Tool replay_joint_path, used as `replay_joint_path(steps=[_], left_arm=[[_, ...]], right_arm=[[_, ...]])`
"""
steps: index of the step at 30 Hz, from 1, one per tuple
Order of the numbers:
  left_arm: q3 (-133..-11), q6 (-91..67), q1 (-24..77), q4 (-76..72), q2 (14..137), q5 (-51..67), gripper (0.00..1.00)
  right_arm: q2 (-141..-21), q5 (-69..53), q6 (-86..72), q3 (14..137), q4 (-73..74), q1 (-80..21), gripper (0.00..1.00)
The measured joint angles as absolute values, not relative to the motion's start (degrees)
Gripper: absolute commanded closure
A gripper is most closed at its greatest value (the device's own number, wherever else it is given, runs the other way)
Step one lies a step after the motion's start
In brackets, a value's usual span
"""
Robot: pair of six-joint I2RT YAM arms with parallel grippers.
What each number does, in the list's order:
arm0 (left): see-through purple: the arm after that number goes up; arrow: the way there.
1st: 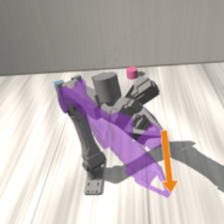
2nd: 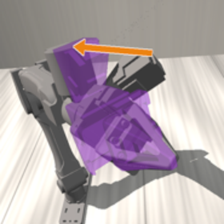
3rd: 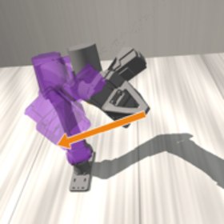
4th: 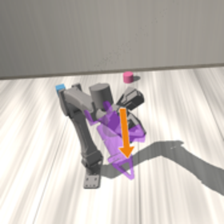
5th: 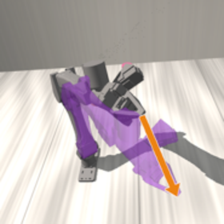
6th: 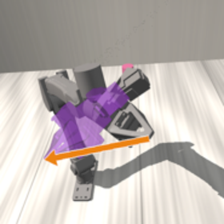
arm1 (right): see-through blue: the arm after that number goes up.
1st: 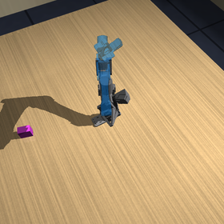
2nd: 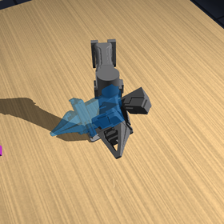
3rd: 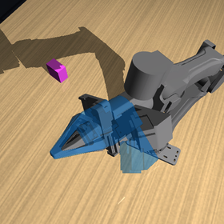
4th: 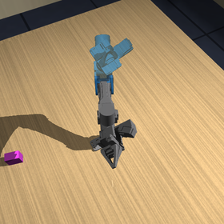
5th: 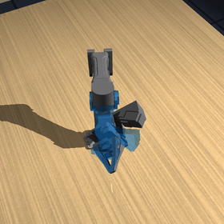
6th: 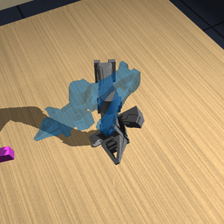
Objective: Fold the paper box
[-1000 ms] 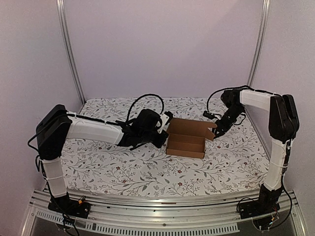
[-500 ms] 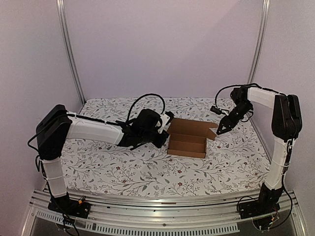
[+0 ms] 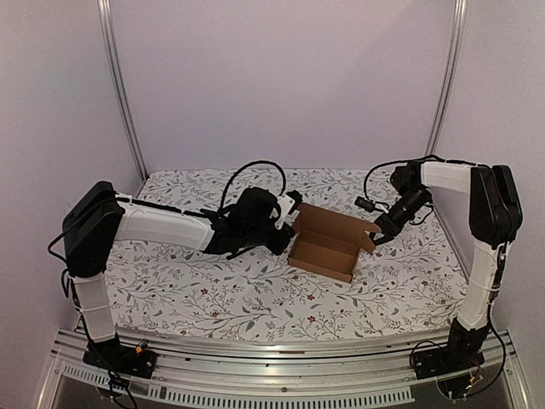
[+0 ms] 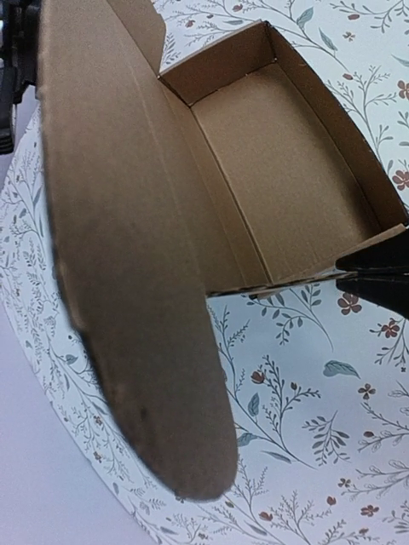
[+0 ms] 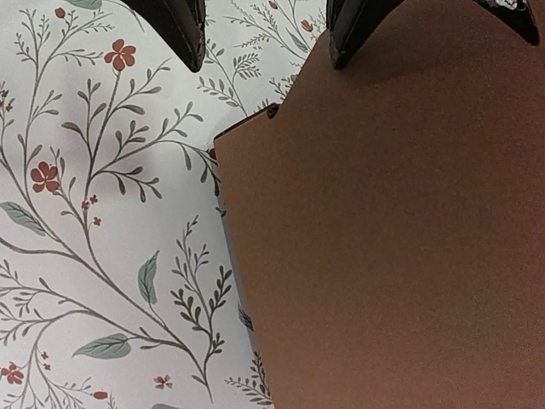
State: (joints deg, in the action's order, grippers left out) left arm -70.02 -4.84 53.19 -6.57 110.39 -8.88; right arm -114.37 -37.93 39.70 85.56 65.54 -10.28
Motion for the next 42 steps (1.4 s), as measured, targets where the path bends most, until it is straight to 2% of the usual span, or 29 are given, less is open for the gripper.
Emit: replay_joint_path(steps=[13,20,24,29,35,38,42], left_arm=[[-70.6,-5.9,54.5,-8.3,113.0,-6.8,1.00],[-70.6,-5.8,54.6,-8.3,113.0,-6.5,1.00],[-70.7,-5.8,54.6,-8.3,113.0,-6.4,1.00],[-71.7,-6.8,54.6,-7.7,113.0,-6.0,1.00],[-72.5,-9.0,54.7,-7.6,113.0,-6.2,1.00],[-72.5,-9.6,54.7,-7.4,113.0,-6.4,1.00],[-72.7,-10.3,54.8,-7.2,113.3,-6.5,1.00]], right_arm=[[-112.1,-36.2,36.0,84.7,63.3,-13.1,0.52],[-111.5,-33.5,40.9,84.9,66.7,-4.8,0.52],[-107.4,-32.1,47.0,81.3,67.4,-0.9,0.51],[-98.8,-32.5,51.5,75.3,67.6,-3.0,0.59],[-93.3,-34.6,51.2,70.1,64.5,-6.3,0.83],[-93.1,-34.8,49.7,68.1,62.9,-7.6,0.86],[-93.1,-35.7,48.3,67.6,62.1,-8.4,0.86]])
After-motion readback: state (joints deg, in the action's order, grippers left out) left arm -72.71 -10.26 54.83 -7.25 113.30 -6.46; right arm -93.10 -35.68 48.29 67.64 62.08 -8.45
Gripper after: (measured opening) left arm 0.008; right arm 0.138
